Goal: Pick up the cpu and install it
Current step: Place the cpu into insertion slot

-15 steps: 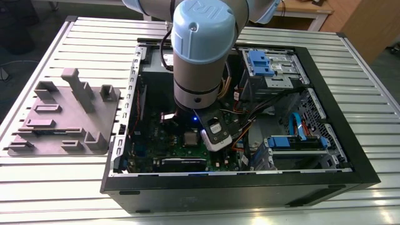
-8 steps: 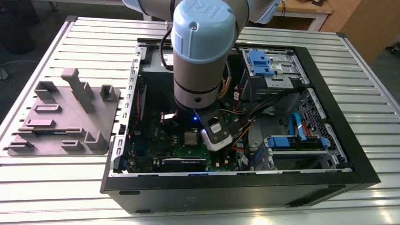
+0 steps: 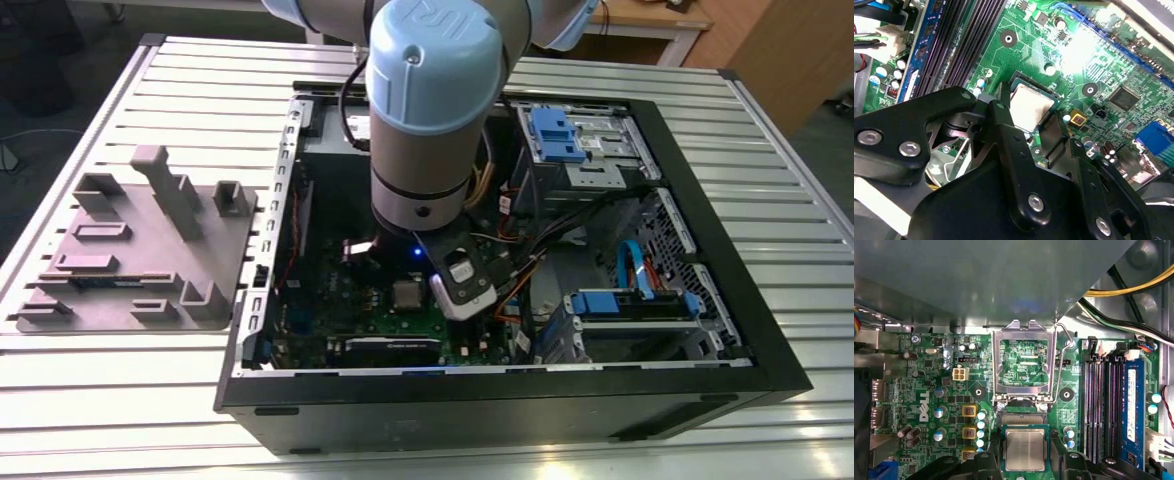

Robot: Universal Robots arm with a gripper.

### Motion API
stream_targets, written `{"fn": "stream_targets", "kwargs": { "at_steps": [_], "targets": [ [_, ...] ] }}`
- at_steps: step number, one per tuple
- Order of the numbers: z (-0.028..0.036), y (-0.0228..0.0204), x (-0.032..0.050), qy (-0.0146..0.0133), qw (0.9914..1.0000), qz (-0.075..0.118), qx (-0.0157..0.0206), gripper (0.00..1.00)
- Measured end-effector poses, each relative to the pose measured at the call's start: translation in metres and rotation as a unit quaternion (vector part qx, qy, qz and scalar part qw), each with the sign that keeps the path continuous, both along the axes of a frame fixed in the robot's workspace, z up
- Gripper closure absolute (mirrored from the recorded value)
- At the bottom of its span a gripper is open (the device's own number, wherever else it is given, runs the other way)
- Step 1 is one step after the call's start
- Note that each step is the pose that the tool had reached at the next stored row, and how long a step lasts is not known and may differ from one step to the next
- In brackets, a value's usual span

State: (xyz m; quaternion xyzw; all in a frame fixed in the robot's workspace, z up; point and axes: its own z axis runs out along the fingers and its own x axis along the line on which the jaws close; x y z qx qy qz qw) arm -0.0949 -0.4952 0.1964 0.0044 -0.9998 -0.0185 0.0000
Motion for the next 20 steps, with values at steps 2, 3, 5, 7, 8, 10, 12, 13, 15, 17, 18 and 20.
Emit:
{"fn": "stream_targets", "kwargs": {
  "at_steps": [2,3,5,7,8,10,12,13,15,17,18,20],
  "targets": [
    [-0.0003,0.0000,-0.0004,0.0001,1.00000,0.000,-0.0002,0.53],
    [-0.0006,0.0000,-0.0006,0.0001,1.00000,0.000,-0.0002,0.53],
    [-0.0014,0.0001,-0.0011,0.0001,1.00000,0.000,-0.0001,0.53],
    [-0.0018,0.0001,-0.0014,0.0001,1.00000,-0.001,-0.0002,0.53],
    [-0.0022,0.0001,-0.0014,0.0001,1.00000,-0.002,-0.0001,0.53],
    [-0.0031,0.0001,-0.0014,0.0000,0.99999,-0.004,-0.0001,0.53],
    [-0.0031,0.0001,-0.0014,0.0001,0.99999,-0.004,-0.0001,0.53],
    [-0.0030,0.0001,-0.0014,0.0001,0.99999,-0.004,-0.0002,0.53],
    [-0.0034,0.0001,-0.0014,0.0000,0.99999,-0.004,-0.0001,0.53],
    [-0.0036,0.0001,-0.0010,0.0001,0.99999,-0.004,-0.0001,0.53],
    [-0.0036,0.0001,-0.0010,0.0001,0.99999,-0.004,-0.0002,0.53],
    [-0.0038,0.0001,-0.0009,0.0000,0.99999,-0.004,-0.0001,0.53]
  ]
}}
